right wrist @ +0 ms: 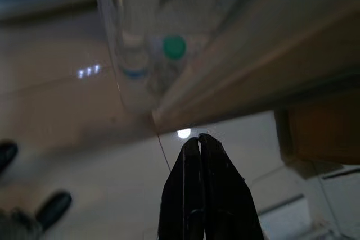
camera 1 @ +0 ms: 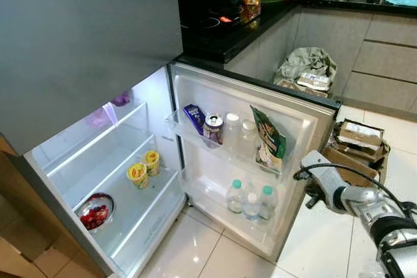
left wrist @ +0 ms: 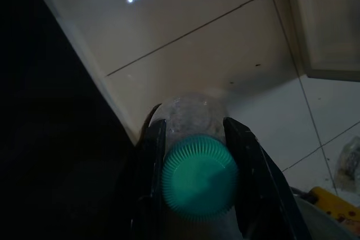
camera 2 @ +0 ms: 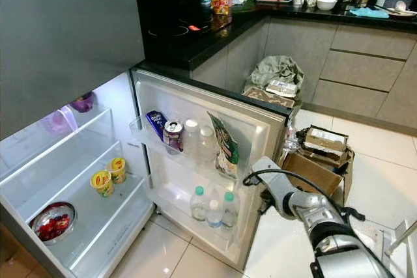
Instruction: Restocking fridge
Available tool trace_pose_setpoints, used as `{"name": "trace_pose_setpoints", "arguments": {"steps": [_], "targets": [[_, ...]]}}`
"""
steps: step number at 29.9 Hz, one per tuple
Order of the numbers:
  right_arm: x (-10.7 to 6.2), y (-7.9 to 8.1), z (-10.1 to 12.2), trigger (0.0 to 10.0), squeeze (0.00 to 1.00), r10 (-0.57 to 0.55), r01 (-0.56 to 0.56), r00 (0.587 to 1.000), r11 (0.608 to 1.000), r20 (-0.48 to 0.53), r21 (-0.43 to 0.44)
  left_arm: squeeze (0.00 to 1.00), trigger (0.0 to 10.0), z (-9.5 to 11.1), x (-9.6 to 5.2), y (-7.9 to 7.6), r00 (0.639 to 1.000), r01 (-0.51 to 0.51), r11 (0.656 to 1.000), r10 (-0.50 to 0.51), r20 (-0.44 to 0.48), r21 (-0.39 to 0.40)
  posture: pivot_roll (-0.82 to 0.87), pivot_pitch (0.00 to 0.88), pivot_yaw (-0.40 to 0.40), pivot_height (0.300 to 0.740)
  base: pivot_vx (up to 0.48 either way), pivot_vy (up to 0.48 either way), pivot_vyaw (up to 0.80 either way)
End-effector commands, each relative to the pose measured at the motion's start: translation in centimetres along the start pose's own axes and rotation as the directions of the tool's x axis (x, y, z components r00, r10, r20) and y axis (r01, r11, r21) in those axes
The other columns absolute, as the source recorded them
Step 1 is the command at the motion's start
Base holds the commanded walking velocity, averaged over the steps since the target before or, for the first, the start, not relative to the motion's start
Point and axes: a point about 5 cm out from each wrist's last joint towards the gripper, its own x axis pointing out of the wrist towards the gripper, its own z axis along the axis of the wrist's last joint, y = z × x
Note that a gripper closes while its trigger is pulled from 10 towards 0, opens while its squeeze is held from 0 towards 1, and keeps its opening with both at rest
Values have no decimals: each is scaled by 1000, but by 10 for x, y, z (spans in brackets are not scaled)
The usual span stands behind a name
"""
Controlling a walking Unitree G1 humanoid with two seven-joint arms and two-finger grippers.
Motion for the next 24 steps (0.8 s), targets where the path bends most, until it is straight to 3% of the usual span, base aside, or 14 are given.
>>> {"name": "trace_pose_setpoints", "arguments": {"steps": [1, 4, 5, 8, 9, 10, 11, 13, 14, 15, 18, 21, 24], "targets": [[0, 5, 3, 10000, 0, 96, -97, 995, 993, -13, -72, 0, 10000, 7, 0, 0, 1000, 14, 1000, -14, 0, 17, -114, 0, -1, 740, 0, 0, 0], [1, 8, 8, 10000, 0, 130, -128, 991, 990, 28, -60, 0, 10000, 9, 1, 0, 1000, 18, 1000, -18, 6, 20, -116, 0, -3, 740, 0, 0, 0], [3, 14, 15, 10000, 0, 201, -196, 975, 979, 92, -58, 0, 10000, 13, 1, -1, 1000, 25, 1000, -26, 18, 18, -115, 0, -6, 740, 0, 0, 0], [3, 14, 15, 10000, 0, 201, -196, 975, 979, 92, -58, 0, 10000, 13, 1, -1, 1000, 25, 1000, -26, 18, 18, -115, 0, -6, 740, 0, 0, 0], [5, 23, 26, 10000, 0, 285, -279, 943, 958, 173, -58, 0, 10000, 18, 2, -4, 999, 38, 999, -38, 36, 13, -111, 0, -10, 740, 0, 0, 0], [5, 23, 26, 10000, 0, 285, -279, 943, 958, 173, -58, 0, 10000, 18, 2, -4, 999, 38, 999, -38, 36, 13, -111, 0, -10, 740, 0, 0, 0], [8, 33, 40, 10000, 0, 332, -328, 904, 943, 270, -61, 0, 10000, 23, 3, -9, 996, 66, 998, -66, 64, -1, -110, 0, -2, 740, 0, 0, 0], [8, 33, 40, 10000, 0, 332, -328, 904, 943, 270, -61, 0, 10000, 23, 3, -9, 996, 66, 998, -66, 64, -1, -110, 0, -2, 740, 0, 0, 0], [10, 38, 50, 10000, 0, 344, -344, 876, 937, 338, -62, 0, 10000, 24, 4, -15, 993, 92, 996, -91, 81, -7, -106, 0, 1, 740, 0, 0, 0], [10, 38, 50, 10000, 0, 344, -344, 876, 937, 338, -62, 0, 10000, 24, 4, -15, 993, 92, 996, -91, 81, -7, -106, 0, 1, 740, 0, 0, 0], [14, 35, 83, 10000, 0, 228, -264, 857, 965, 462, 13, 0, 10000, 34, 6, -29, 982, 150, 988, -152, 117, 24, -105, 30, -7, 740, 0, 0, 0], [15, 37, 91, 10000, 0, 222, -262, 850, 965, 478, 18, 0, 10000, 41, 7, -33, 977, 158, 987, -162, 138, 42, -82, 55, -27, 740, 0, 0, 0], [22, 41, 95, 10000, 0, 171, -194, 882, 981, 439, 8, 0, 10000, 55, 7, -36, 967, 171, 984, -176, 185, 42, -61, 83, -21, 740, 0, 0, 0]]}}
